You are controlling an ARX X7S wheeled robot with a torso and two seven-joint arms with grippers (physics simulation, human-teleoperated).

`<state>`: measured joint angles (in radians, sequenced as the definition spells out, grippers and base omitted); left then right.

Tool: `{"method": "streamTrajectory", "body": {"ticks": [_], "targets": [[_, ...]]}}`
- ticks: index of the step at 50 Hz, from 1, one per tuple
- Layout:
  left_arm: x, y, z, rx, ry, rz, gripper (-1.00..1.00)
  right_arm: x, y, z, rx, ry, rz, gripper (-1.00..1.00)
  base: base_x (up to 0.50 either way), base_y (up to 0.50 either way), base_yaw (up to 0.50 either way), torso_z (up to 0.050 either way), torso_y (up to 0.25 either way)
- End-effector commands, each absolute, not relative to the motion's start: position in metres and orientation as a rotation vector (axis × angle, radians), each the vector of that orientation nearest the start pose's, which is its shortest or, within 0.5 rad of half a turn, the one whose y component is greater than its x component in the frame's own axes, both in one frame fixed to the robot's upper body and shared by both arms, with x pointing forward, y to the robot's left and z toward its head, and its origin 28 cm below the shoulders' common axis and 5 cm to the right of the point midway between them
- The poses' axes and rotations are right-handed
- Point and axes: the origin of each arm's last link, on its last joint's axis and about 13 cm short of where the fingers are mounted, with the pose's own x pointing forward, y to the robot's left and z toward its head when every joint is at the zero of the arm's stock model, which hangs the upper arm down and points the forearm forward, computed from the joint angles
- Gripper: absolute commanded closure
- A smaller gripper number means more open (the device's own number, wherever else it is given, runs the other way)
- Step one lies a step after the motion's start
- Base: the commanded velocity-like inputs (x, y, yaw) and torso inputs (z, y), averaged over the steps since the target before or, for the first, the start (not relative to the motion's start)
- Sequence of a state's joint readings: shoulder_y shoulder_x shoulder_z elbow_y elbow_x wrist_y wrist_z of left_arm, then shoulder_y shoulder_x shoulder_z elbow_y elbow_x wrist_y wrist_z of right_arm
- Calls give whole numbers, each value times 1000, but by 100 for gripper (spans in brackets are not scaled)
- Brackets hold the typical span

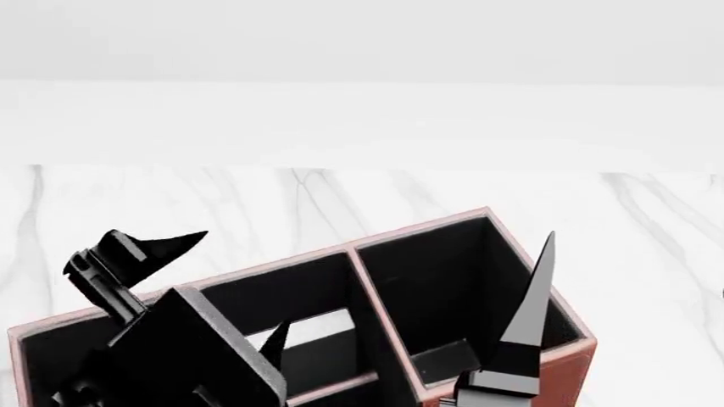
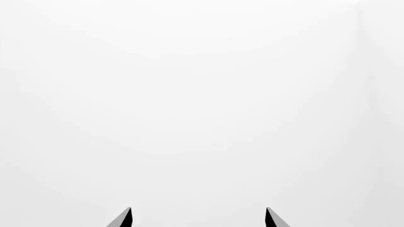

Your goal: Pick up the book and place it in the front compartment of the caddy.

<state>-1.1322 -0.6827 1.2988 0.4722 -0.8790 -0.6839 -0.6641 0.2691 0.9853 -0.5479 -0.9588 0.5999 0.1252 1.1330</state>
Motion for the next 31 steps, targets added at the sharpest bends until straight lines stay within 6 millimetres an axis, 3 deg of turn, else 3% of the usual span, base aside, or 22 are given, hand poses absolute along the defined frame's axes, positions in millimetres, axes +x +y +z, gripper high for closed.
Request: {"method": "streamTrajectory", "body": {"ticks": [1,31], "targets": [[219,175,190,462,-236,-325,-100,149,-112,195,14,-514,-87,-100,0,0,0,0,0],[191,188,155,198,-489,-139,-100,147,-109,196,11,-518,-75,-100,0,0,0,0,0]]}}
